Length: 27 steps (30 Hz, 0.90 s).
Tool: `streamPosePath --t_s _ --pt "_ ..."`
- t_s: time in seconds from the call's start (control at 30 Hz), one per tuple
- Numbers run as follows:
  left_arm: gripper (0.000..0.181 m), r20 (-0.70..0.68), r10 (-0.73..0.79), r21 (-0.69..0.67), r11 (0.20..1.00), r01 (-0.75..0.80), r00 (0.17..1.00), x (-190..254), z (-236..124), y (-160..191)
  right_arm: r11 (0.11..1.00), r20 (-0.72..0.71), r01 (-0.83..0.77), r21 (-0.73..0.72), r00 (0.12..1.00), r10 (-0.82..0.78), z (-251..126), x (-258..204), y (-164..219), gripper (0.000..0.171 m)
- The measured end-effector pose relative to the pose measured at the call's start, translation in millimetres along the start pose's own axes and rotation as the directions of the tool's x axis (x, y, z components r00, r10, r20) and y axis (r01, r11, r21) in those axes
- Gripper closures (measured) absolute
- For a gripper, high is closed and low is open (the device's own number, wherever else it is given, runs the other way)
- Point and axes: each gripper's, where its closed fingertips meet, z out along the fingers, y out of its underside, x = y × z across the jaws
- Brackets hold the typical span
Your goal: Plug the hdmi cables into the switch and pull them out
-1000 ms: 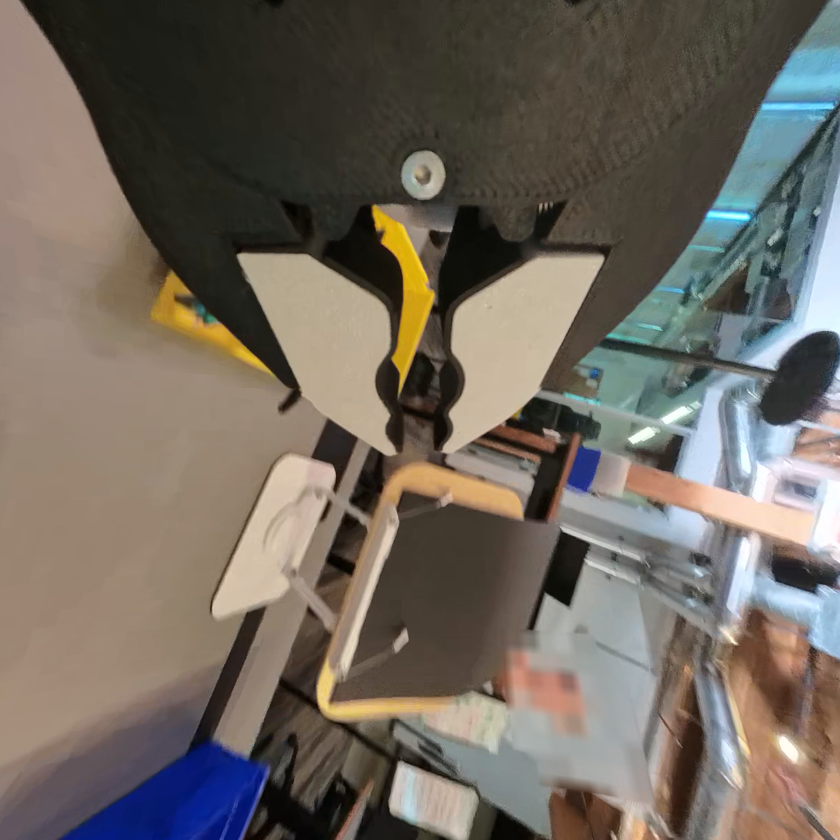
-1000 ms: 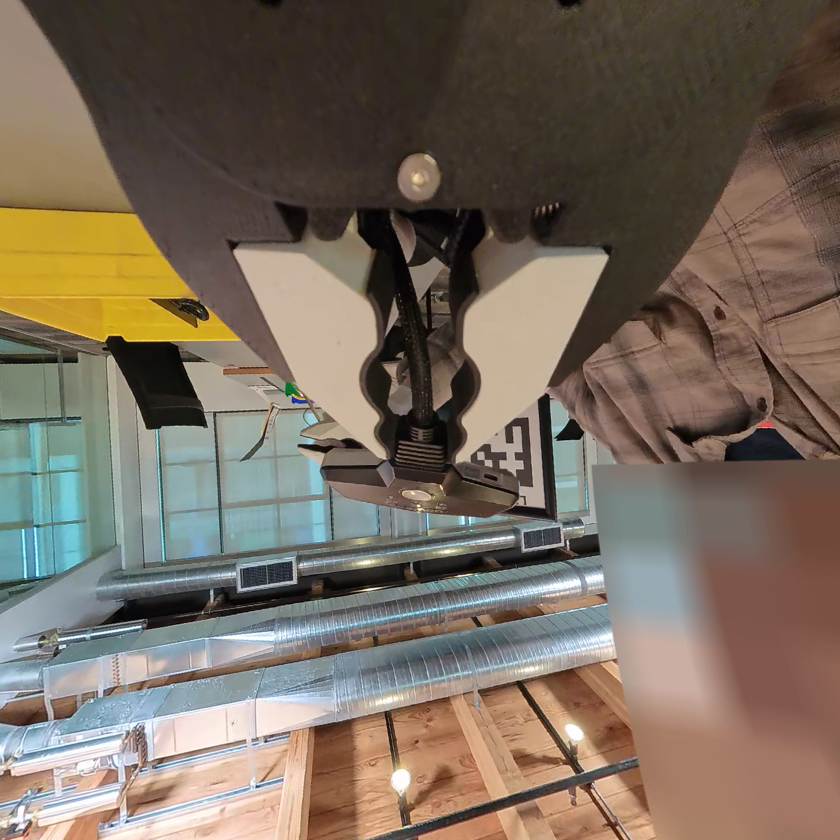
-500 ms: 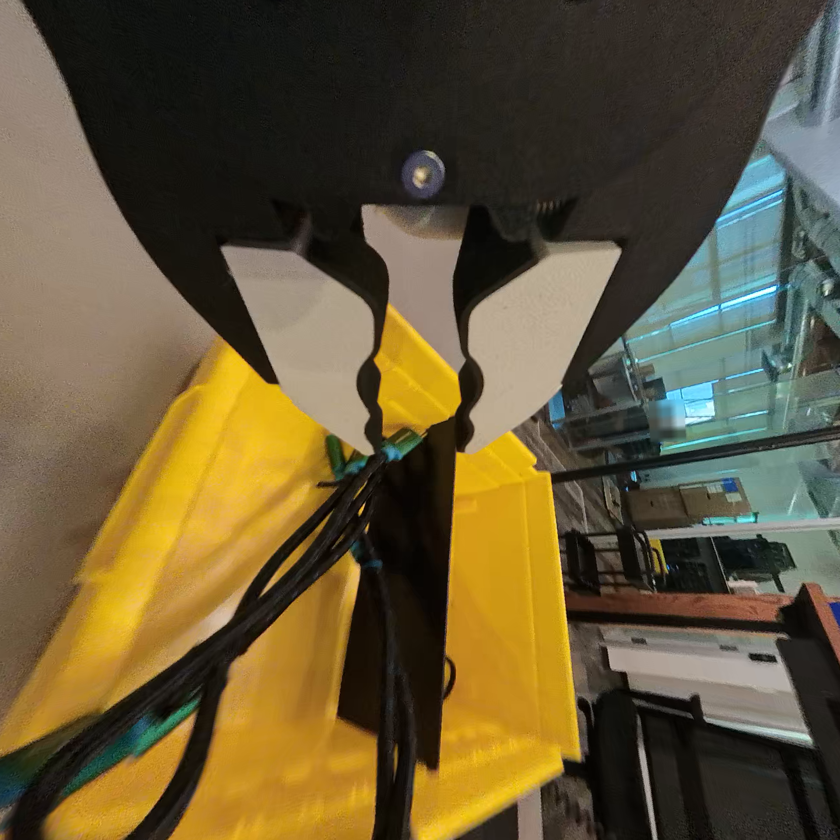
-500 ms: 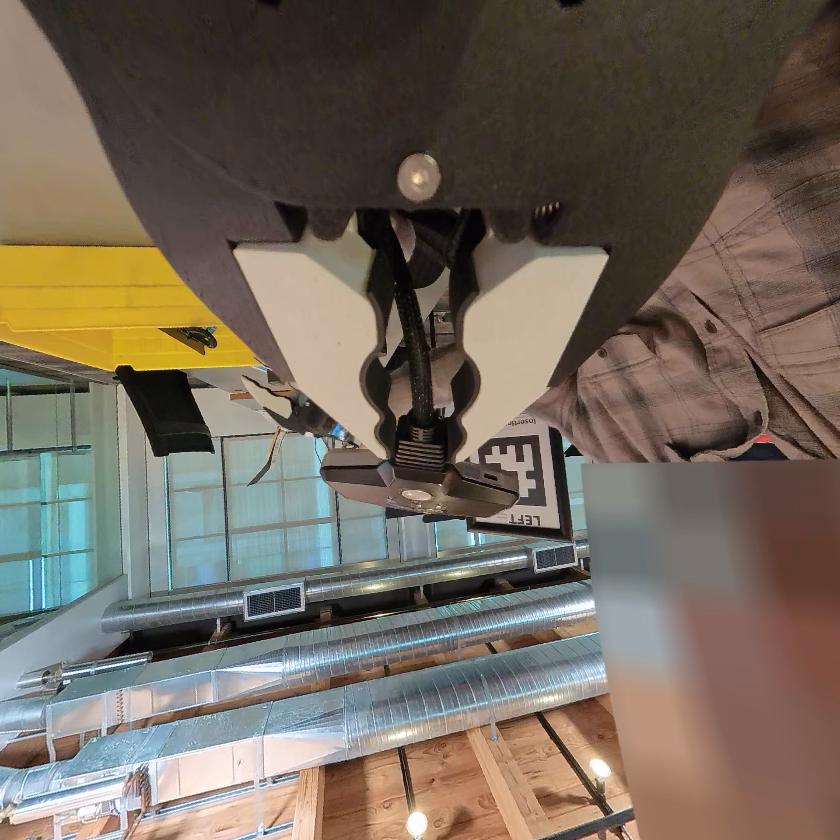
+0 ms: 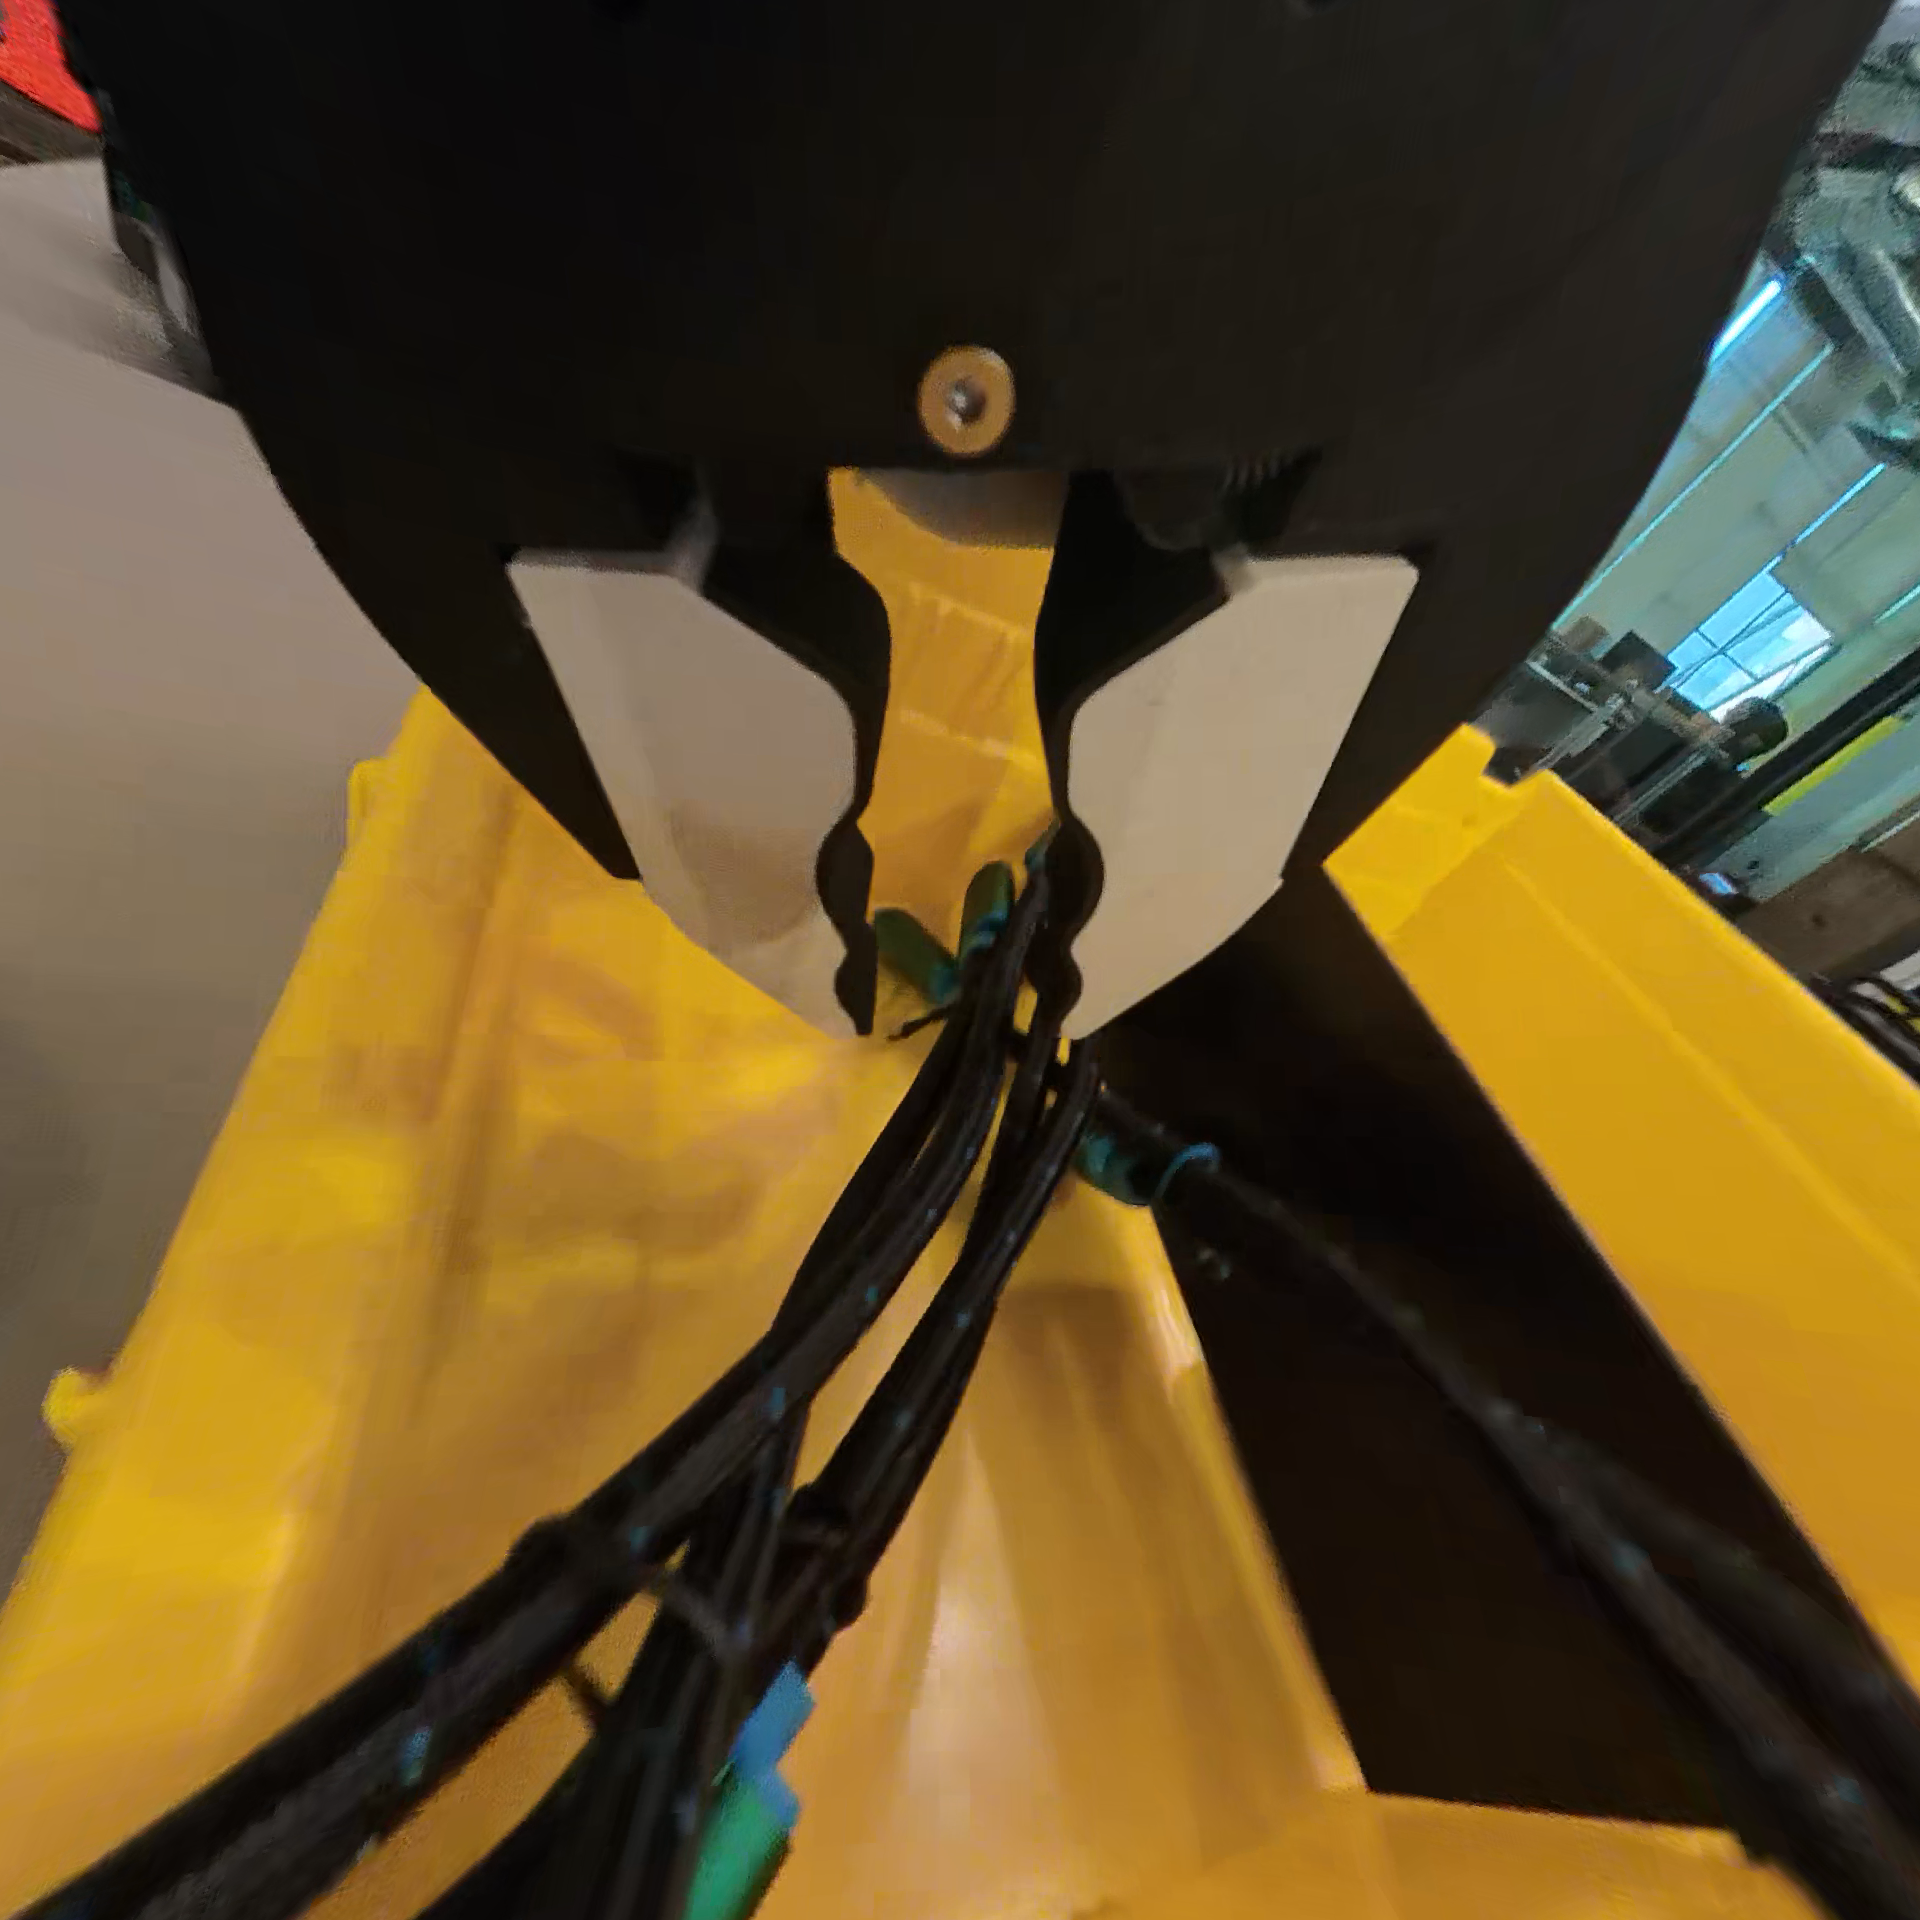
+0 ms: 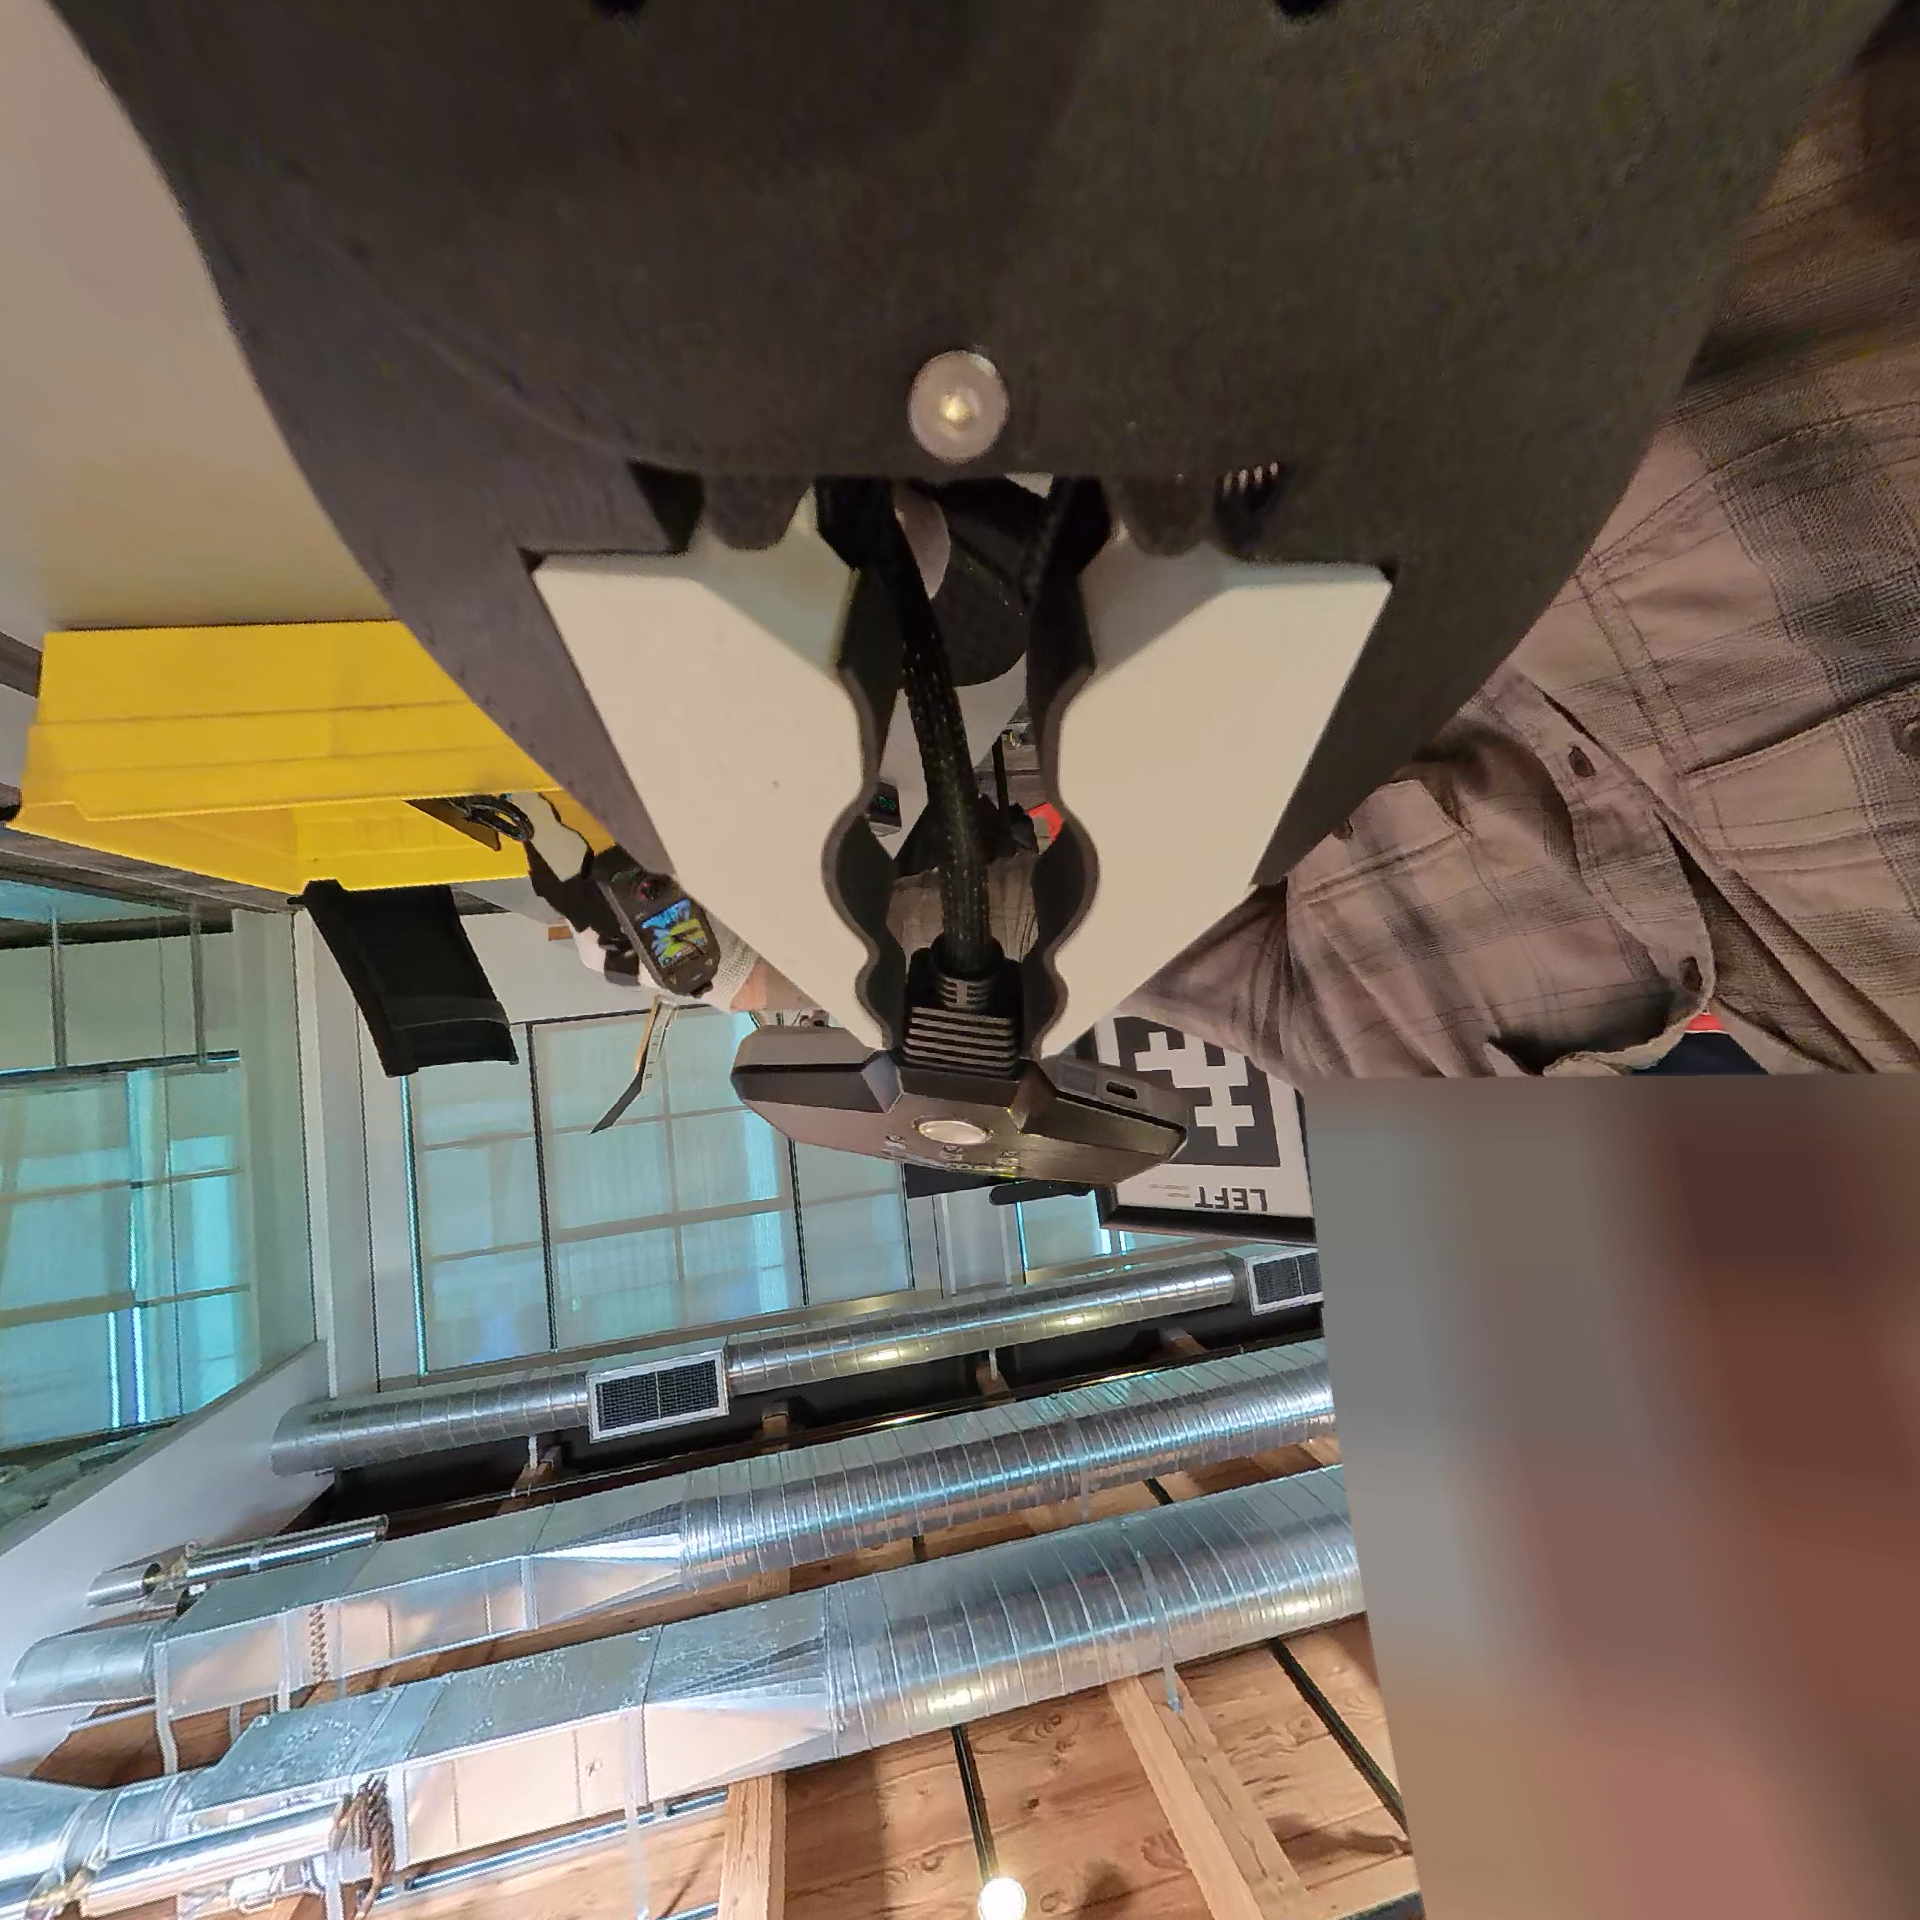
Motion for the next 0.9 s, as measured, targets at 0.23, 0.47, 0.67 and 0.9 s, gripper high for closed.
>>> streamPosePath --t_s 0.23,0.47,0.67,0.9 --pt "0.171 0.130 -0.055 0.051 0.998 0.049 0.990 -14.7 2.0 -10.1 1.000 -0.011 -0.002 0.012 1.000 0.002 -6.5 3.2 -2.1 0.152" --pt "0.171 0.216 -0.255 0.202 0.956 0.212 0.943 -39.7 -47.2 1.6 1.000 -0.014 -0.002 0.007 1.000 0.002 -6.7 4.5 -1.0 0.152" --pt "0.171 0.357 -0.391 0.365 0.894 0.259 0.848 -68.7 -125.8 9.2 1.000 -0.015 0.014 0.021 1.000 -0.013 -8.0 1.6 -7.0 0.152" --pt "0.171 0.516 -0.247 0.450 0.893 -0.014 0.820 -74.3 -232.8 -76.1 0.999 -0.014 0.033 0.028 0.999 -0.033 -9.7 -2.3 -12.9 0.152"
